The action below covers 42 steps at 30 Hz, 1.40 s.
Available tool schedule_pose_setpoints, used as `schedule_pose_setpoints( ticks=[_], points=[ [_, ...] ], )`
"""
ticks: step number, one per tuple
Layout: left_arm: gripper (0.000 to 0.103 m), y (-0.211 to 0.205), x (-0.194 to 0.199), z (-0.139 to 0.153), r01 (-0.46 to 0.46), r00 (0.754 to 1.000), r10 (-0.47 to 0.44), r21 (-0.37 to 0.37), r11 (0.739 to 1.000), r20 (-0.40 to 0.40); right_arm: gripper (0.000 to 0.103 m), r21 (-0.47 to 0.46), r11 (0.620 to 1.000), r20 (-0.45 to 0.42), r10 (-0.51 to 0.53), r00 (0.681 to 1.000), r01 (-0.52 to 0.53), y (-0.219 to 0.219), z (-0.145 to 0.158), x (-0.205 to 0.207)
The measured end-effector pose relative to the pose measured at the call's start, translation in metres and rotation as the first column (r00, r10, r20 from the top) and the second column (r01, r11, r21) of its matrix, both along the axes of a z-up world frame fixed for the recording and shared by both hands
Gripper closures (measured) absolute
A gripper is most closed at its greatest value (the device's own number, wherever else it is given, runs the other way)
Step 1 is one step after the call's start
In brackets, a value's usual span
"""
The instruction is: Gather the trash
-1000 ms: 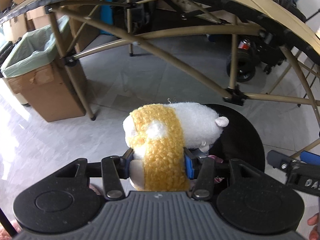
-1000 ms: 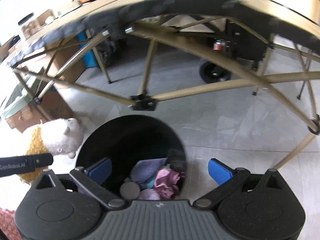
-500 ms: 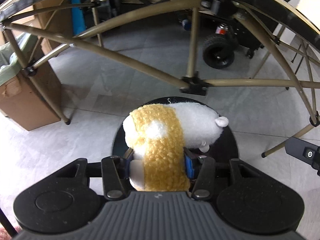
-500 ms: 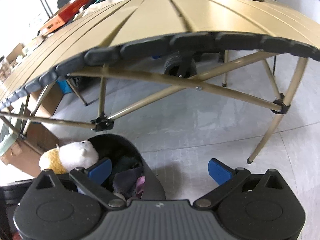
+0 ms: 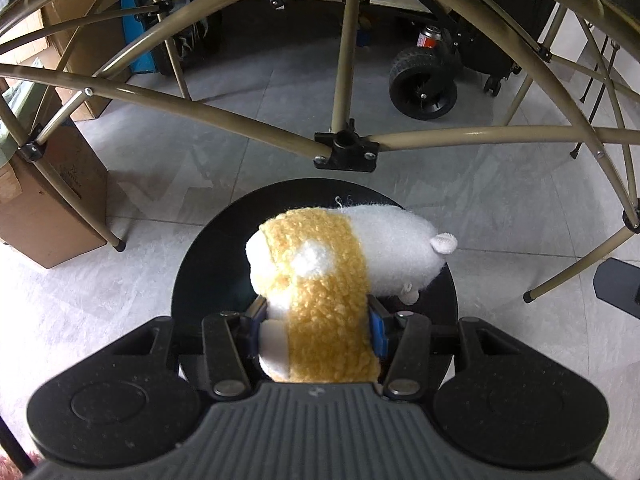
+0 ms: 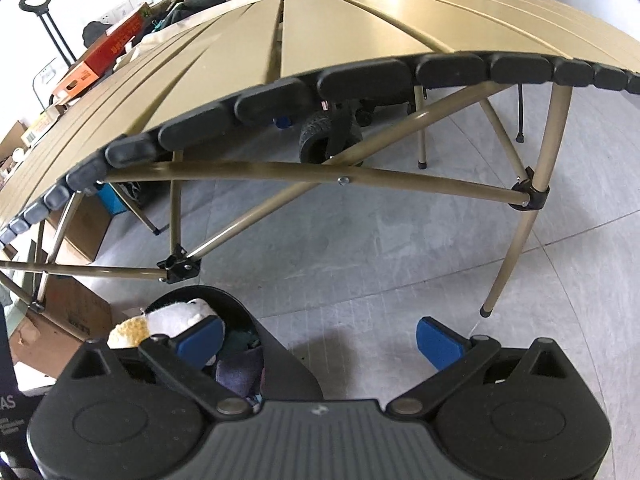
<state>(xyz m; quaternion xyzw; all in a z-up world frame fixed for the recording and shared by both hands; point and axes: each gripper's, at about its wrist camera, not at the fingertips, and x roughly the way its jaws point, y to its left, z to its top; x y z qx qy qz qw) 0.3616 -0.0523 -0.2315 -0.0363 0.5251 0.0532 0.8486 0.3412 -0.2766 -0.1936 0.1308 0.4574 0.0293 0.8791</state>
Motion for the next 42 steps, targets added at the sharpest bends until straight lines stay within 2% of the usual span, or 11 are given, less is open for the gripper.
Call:
schedule_pose_setpoints(
  ticks=[7, 9, 11, 12, 16, 22, 30, 34, 36, 39, 42],
  points=[
    [0.051, 0.002, 0.000, -0.003, 0.012, 1.000, -0.012, -0.001, 1.000, -0.007, 0.000, 0.003, 1.000, -0.004, -0.009, 1.000, 0.009, -0.002, -0.001, -0.001],
    [0.038, 0.000, -0.001, -0.001, 0.016, 1.000, -0.016, 0.004, 1.000, -0.003, 0.000, 0.003, 1.000, -0.005, -0.007, 1.000, 0.007, -0.001, -0.001, 0.000],
    [0.003, -0.002, -0.002, 0.001, 0.023, 1.000, -0.023, 0.008, 1.000, 0.012, 0.000, 0.002, 1.000, -0.004, -0.006, 1.000, 0.006, 0.000, -0.001, 0.000],
    [0.000, -0.003, -0.003, 0.003, 0.024, 0.999, -0.025, 0.017, 1.000, 0.024, 0.000, 0.001, 1.000, -0.004, -0.006, 1.000, 0.006, 0.001, -0.001, 0.000],
    [0.000, -0.010, -0.006, 0.006, 0.042, 0.998, -0.044, 0.054, 0.998, 0.042, 0.000, 0.000, 1.000, -0.001, -0.010, 1.000, 0.010, -0.001, -0.002, 0.000],
    [0.000, -0.009, -0.006, 0.007, 0.049, 0.998, -0.050, 0.045, 0.998, 0.037, 0.000, 0.005, 1.000, 0.011, -0.002, 1.000, 0.001, -0.001, 0.002, -0.002],
    [0.000, 0.006, -0.031, 0.038, 0.029, 0.994, -0.031, 0.013, 0.999, 0.108, 0.000, 0.042, 0.996, 0.096, 0.069, 0.993, -0.074, 0.009, 0.031, -0.015],
    [0.000, 0.019, -0.054, 0.072, 0.006, 0.985, -0.004, -0.015, 1.000, 0.175, 0.000, 0.035, 0.992, 0.184, 0.116, 0.976, -0.125, 0.016, 0.061, -0.036],
    [0.000, 0.023, -0.069, 0.090, 0.008, 0.976, -0.005, -0.014, 1.000, 0.218, 0.000, 0.044, 0.985, 0.249, 0.153, 0.956, -0.169, 0.019, 0.079, -0.053],
    [0.000, 0.026, -0.100, 0.113, 0.040, 0.960, -0.044, 0.021, 0.999, 0.278, 0.000, 0.002, 0.977, 0.327, 0.199, 0.924, -0.211, 0.024, 0.100, -0.084],
    [0.000, 0.029, -0.134, 0.130, 0.073, 0.947, -0.083, 0.046, 0.996, 0.309, 0.000, -0.053, 0.971, 0.359, 0.235, 0.903, -0.232, 0.027, 0.111, -0.119]
  ],
)
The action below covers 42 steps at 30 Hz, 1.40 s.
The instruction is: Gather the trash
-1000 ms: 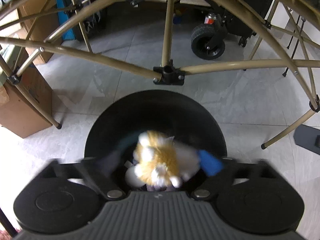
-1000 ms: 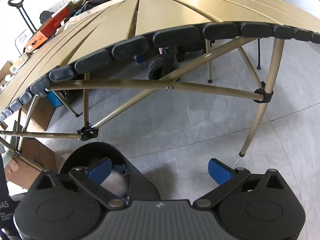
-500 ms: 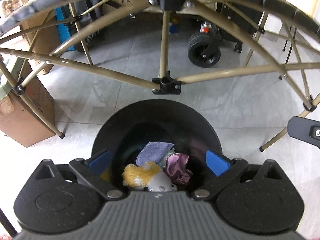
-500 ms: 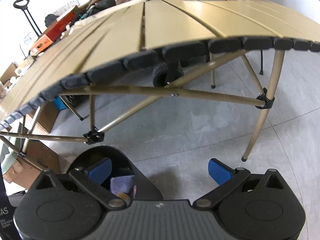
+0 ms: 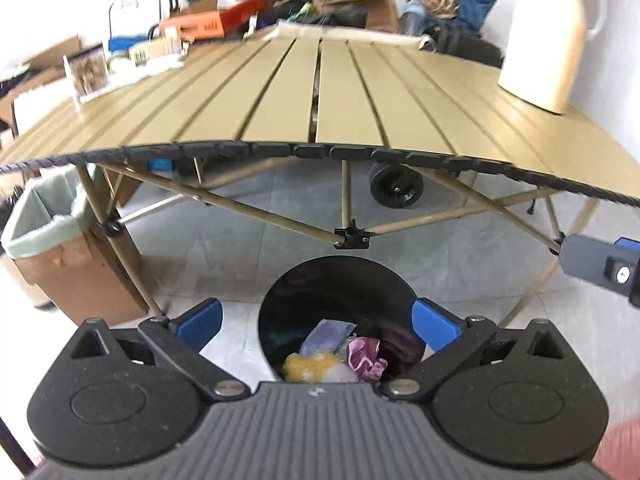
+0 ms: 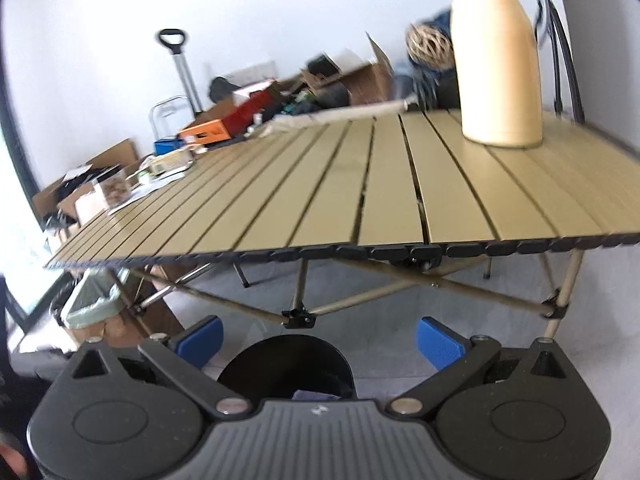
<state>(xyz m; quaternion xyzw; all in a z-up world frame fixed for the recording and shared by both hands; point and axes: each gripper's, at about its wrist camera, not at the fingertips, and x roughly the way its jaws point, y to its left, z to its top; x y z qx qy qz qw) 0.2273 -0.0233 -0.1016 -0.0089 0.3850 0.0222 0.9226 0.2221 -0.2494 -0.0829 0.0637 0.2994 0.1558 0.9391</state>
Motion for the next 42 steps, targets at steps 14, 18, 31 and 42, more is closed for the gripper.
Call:
schedule_pose_setpoints(
  ticks=[14, 18, 31, 42],
  points=[
    [0.000, 0.002, -0.134, 0.034, 0.114, 0.992, -0.111, -0.037, 0.993, 0.063, 0.000, -0.071, 0.997, -0.059, 0.013, 0.998, -0.017, 0.005, 0.032, -0.146],
    [0.000, 0.003, -0.156, 0.035, 0.126, 0.990, -0.123, -0.040, 0.991, 0.065, 0.000, -0.090, 0.996, -0.094, -0.011, 0.996, 0.002, 0.007, 0.032, -0.164],
    [0.000, -0.001, -0.194, 0.051, 0.143, 0.982, -0.140, -0.013, 0.990, 0.128, 0.000, -0.127, 0.992, -0.076, -0.030, 0.997, 0.021, 0.007, 0.045, -0.195],
    [0.000, -0.001, -0.198, 0.053, 0.149, 0.980, -0.146, -0.009, 0.989, 0.137, 0.000, -0.126, 0.992, -0.065, -0.027, 0.998, 0.018, 0.007, 0.049, -0.196]
  ],
)
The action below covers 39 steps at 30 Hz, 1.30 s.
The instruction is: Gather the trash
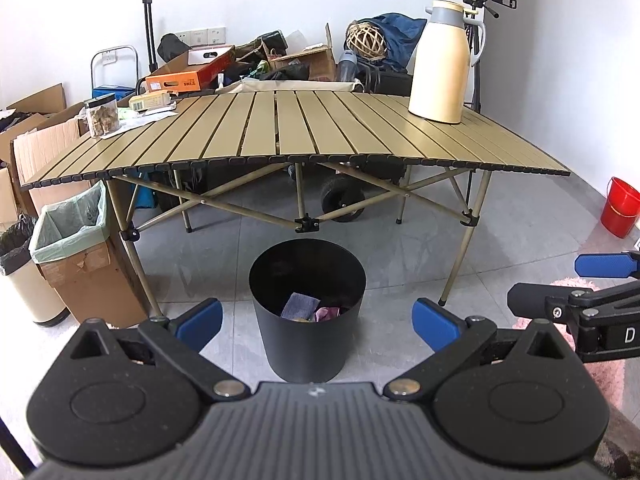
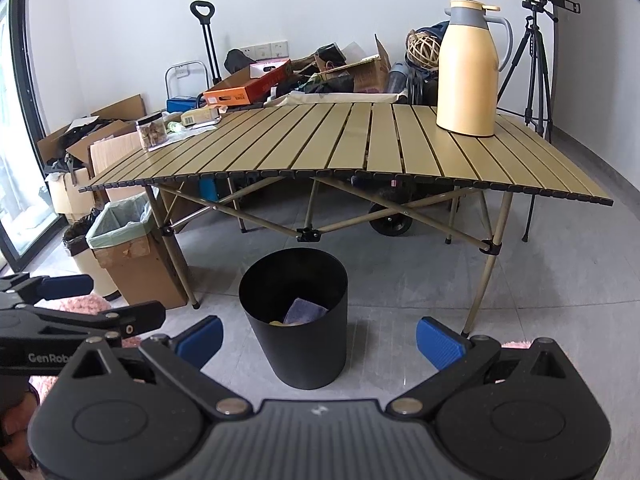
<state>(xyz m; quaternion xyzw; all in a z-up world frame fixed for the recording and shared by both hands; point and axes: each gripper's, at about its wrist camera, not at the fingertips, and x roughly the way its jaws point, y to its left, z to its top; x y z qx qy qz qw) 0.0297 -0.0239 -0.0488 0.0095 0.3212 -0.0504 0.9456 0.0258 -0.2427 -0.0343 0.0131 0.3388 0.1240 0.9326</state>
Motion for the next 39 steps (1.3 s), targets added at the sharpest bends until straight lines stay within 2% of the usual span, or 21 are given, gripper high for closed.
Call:
schedule_pose_setpoints(
  ticks=[39],
  points=[
    [0.000, 0.0009, -0.0028, 0.0050, -0.007, 1.000, 0.007, -0.004, 1.000, 0.017, 0.000, -0.002, 1.000, 0.005, 0.000, 1.000, 0.000, -0.0006, 0.0040, 0.0001]
  ],
)
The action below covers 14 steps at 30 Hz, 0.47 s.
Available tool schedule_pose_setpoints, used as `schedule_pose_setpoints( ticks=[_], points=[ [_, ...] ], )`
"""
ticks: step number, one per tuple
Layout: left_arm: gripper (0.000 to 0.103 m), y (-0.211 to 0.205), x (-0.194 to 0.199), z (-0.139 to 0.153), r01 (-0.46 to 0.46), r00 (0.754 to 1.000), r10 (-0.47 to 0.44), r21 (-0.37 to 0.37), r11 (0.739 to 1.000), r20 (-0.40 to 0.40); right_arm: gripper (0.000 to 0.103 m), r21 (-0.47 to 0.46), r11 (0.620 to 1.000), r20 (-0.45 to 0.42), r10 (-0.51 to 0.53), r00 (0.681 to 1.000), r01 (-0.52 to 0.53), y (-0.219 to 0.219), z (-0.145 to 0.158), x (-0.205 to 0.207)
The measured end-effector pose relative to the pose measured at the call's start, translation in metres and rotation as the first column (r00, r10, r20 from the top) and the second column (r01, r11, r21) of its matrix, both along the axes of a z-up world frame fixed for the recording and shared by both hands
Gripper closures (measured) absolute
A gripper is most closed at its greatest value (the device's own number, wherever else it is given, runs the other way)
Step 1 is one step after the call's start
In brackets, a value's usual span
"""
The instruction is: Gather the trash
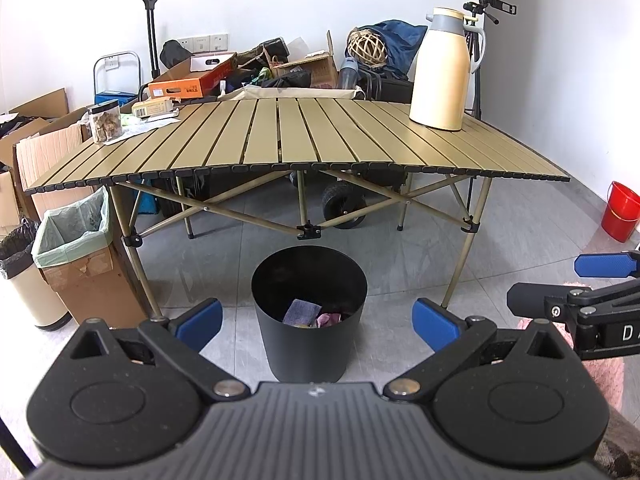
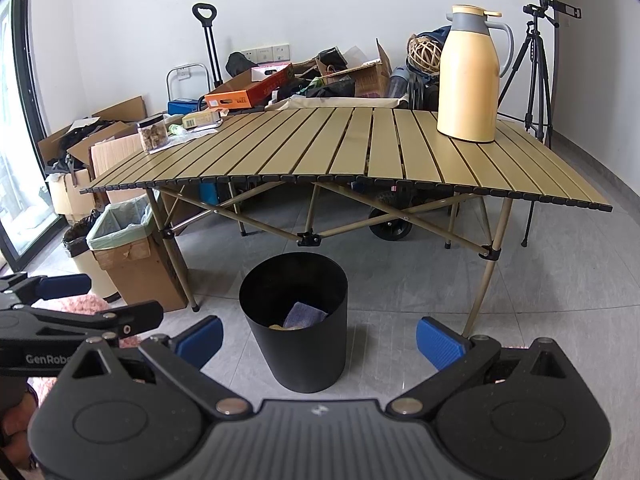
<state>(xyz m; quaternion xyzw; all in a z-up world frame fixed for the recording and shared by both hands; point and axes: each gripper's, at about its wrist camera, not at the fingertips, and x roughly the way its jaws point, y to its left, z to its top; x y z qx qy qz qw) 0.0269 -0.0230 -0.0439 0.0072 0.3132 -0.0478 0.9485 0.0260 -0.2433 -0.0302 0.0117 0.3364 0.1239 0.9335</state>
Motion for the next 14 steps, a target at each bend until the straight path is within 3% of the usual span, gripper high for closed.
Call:
schedule_pose_setpoints(
  ticks=[14],
  points=[
    [0.000, -0.0007, 0.0005, 0.0007, 0.001, 1.000, -0.001, -0.013, 1.000, 0.003, 0.000, -0.001, 1.000, -0.001, 0.001, 1.000, -0.001, -0.0002, 0.0016, 0.0001]
  ],
)
